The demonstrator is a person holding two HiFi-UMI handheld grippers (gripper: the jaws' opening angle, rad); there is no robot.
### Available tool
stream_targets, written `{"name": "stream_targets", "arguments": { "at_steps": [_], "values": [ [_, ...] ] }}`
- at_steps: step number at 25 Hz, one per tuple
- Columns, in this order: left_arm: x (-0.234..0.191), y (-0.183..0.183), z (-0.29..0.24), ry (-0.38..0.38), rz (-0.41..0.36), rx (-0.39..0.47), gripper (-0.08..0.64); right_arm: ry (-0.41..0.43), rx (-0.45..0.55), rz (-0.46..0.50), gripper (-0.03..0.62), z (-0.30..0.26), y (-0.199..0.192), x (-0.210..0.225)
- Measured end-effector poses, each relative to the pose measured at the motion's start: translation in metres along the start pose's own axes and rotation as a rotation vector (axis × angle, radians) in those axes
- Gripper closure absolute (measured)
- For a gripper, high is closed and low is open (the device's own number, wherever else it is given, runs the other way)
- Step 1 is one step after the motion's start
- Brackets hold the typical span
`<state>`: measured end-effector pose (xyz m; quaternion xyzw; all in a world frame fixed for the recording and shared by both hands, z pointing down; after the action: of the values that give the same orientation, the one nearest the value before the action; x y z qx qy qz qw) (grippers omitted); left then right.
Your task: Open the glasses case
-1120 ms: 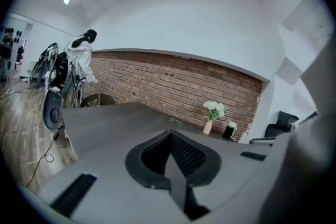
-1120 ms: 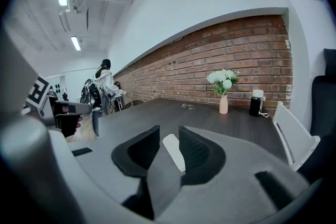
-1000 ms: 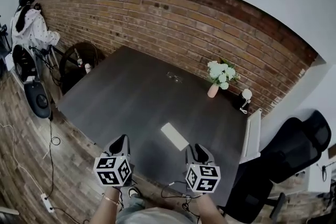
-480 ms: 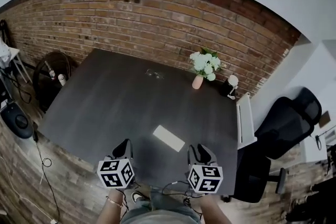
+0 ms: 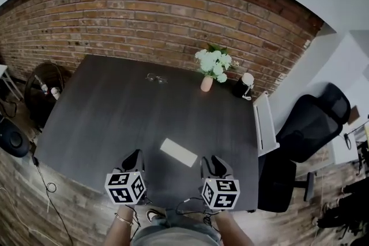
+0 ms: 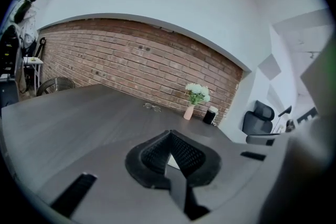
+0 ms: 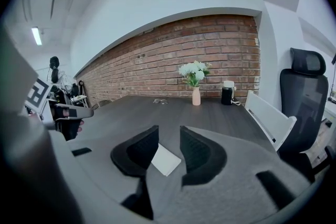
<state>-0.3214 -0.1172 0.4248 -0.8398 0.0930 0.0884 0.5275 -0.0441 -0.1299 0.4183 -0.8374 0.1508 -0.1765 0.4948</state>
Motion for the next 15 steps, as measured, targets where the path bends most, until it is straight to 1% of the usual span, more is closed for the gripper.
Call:
{"name": "stream_targets", "arguments": {
  "at_steps": [9, 15],
  "values": [
    [0.006, -0.029, -0.033, -0.021, -0.028, -0.124, 0.565, 0.019, -0.096, -0.021, 0.459, -0.023, -0.023, 0.006],
    [0.0, -0.064, -0.049, -0.01, -0.03, -0.207, 0.565, 0.032, -0.156, -0.042, 0.457, -0.04, -0.051, 0.011]
  ]
}}
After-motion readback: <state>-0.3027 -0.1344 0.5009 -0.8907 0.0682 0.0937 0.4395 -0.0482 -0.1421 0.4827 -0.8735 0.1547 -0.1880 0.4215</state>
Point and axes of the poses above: the fingertips, and each gripper's own axes: z backward along the fingers, x to its right, y out of its top, the point moved 7 cm from there along z, backward along the fingers, and after that the axes turned 9 degrees about y, right-handed, at the moved point
